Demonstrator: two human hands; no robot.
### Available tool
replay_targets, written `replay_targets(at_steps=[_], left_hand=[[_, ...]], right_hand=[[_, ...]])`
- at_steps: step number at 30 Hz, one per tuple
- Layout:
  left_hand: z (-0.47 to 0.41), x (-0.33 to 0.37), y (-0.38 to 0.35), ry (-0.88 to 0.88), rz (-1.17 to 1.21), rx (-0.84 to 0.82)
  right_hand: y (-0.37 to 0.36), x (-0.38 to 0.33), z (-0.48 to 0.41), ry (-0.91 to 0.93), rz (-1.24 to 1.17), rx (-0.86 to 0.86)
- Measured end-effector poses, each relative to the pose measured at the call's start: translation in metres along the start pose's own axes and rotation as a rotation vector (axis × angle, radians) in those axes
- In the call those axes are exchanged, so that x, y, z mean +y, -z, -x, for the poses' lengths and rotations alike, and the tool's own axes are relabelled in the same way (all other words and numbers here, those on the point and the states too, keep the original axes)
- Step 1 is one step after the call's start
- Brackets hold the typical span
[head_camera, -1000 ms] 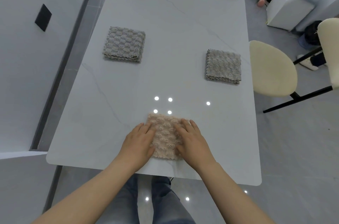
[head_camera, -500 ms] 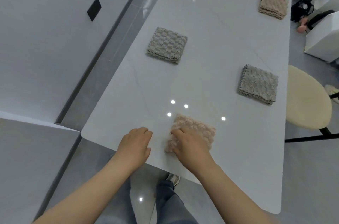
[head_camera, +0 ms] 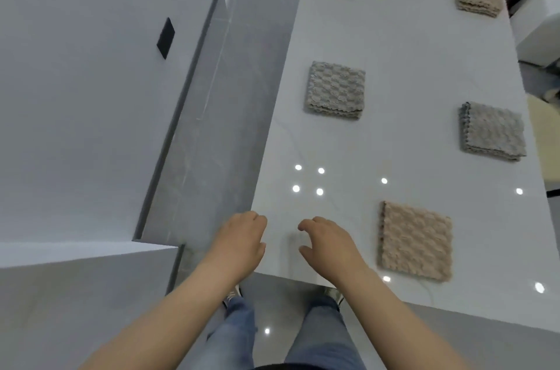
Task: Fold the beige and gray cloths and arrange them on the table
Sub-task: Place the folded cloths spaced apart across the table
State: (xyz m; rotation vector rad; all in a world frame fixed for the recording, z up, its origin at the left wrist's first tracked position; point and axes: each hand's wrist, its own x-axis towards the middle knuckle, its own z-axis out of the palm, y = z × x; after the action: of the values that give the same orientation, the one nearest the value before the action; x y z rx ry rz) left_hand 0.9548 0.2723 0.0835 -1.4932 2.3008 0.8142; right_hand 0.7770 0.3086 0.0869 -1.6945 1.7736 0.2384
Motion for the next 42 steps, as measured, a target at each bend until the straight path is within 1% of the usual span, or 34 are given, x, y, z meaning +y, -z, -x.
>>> replay_targets(at_steps=[6, 13, 17, 21, 24, 29, 32, 38, 42], left_hand=[[-0.028, -0.029, 0.027, -0.120, -0.029, -0.029], [-0.092, -0.026, 0.062, -0.201, -0.089, -0.071], [-0.122, -0.016, 0.082, -0.302, -0.174, -0.132], [-0.152, -0.005, 0.092, -0.450, -0.246, -0.204], [-0.178, -0.003, 0.102, -0.608, -0.323, -0.241], [-0.216, -0.018, 0.122, -0.892, -0.453, -0.325], [-0.226, -0.023, 0.136, -1.009, -0.523, -0.370], [-0.243, -0.023, 0.157, -1.110, -0.599, -0.402], [-0.262, -0.017, 0.167, -1.116, -0.636, -0.384]], right_hand=[[0.004, -0.025, -0.022, -0.116, -0.098, 0.015], [0.026, -0.004, -0.058, -0.248, -0.203, 0.058], [0.035, 0.002, -0.064, -0.364, -0.306, 0.083], [0.034, -0.008, -0.068, -0.503, -0.443, 0.120], [0.032, -0.021, -0.074, -0.632, -0.541, 0.156], [0.032, -0.064, -0.089, -0.896, -0.754, 0.266], [0.035, -0.089, -0.099, -1.005, -0.856, 0.327], [0.046, -0.105, -0.116, -1.110, -0.912, 0.413], [0.054, -0.098, -0.130, -1.106, -0.917, 0.431]])
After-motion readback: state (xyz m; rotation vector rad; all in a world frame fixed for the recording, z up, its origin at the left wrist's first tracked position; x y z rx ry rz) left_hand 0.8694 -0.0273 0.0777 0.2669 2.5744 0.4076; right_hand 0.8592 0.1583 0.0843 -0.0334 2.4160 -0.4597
